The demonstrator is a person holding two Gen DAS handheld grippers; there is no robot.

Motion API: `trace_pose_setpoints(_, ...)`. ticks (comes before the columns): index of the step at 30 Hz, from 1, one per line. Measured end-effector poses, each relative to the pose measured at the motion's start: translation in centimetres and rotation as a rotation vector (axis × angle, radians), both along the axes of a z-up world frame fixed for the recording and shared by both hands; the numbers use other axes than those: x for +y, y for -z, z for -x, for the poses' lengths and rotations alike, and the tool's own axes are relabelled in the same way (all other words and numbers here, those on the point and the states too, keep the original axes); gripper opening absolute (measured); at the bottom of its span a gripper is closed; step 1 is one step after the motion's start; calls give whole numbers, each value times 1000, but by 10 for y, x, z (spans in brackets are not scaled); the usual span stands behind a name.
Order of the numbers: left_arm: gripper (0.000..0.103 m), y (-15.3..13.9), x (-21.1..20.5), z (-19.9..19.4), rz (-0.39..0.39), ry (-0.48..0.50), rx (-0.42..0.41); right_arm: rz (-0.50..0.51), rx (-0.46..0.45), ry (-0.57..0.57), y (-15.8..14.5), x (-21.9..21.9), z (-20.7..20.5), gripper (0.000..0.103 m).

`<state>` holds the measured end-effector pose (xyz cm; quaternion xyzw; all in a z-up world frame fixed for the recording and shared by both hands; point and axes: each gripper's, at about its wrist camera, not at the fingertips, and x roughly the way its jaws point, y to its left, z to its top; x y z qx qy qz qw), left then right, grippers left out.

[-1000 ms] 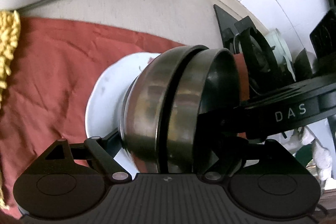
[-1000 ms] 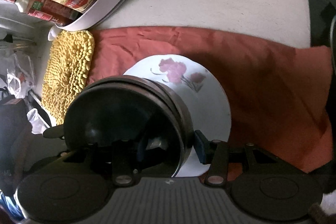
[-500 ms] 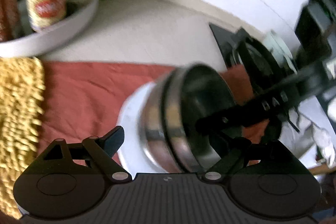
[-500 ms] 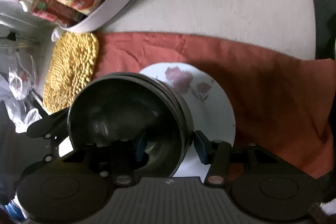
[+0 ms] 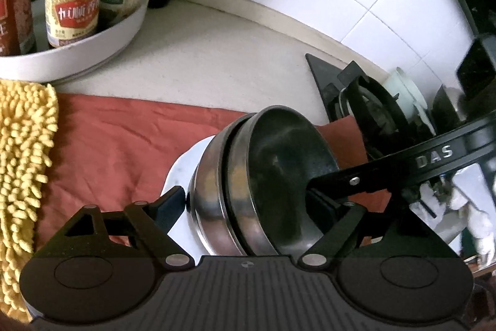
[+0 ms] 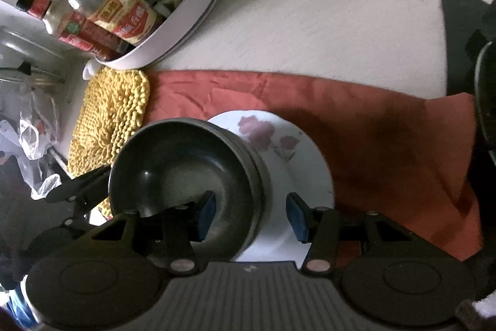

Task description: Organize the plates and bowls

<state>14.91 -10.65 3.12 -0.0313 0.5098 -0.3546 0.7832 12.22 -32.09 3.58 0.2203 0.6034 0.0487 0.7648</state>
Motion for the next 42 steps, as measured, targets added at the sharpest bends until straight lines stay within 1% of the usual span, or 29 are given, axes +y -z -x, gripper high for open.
trace_pose_setpoints(2,87,-3,3,2,8,-1,-4,5,-21,18,-4,-4,7,47)
trace_pose_setpoints(4,88,-10,7,6,19,-11,-25,23,-62,24,-10,-5,16,47)
trace_pose_setpoints(7,90,-23,17,15,14,-46,-81,43,-144,42,-22,-3,33,47)
trace_pose_setpoints(9,90,-29,23,22,18,-65,-107,74,-225,57,-33,2,49,48)
trace_pose_setpoints(12,92,-35,30,36,10,-90,-148,139,-334,63,-47,12,73,52)
trace_pose_setpoints(14,93,-37,32,46,1,-106,-179,160,-381,78,-52,20,88,55)
trace_pose_setpoints(17,95,-37,35,63,-11,-117,-202,169,-437,127,-52,29,110,57)
trace_pose_setpoints(21,97,-34,38,82,-49,-131,-256,172,-465,184,-43,44,138,58)
trace_pose_setpoints(23,97,-32,39,90,-59,-140,-267,183,-482,219,-39,52,150,59)
trace_pose_setpoints(28,99,-24,39,109,-95,-167,-259,289,-530,255,-30,74,177,65)
trace_pose_setpoints(30,101,-21,39,116,-100,-187,-255,312,-539,257,-26,79,185,66)
trace_pose_setpoints(32,103,-18,38,123,-103,-205,-251,317,-544,268,-22,80,190,69)
trace_pose_setpoints(36,103,-16,31,136,-115,-238,-251,306,-540,276,-14,75,199,70)
trace_pose_setpoints(40,103,-16,23,151,-155,-262,-269,348,-549,269,-10,72,210,71)
trace_pose_setpoints(42,103,-15,21,159,-178,-281,-263,374,-554,257,-8,71,216,72)
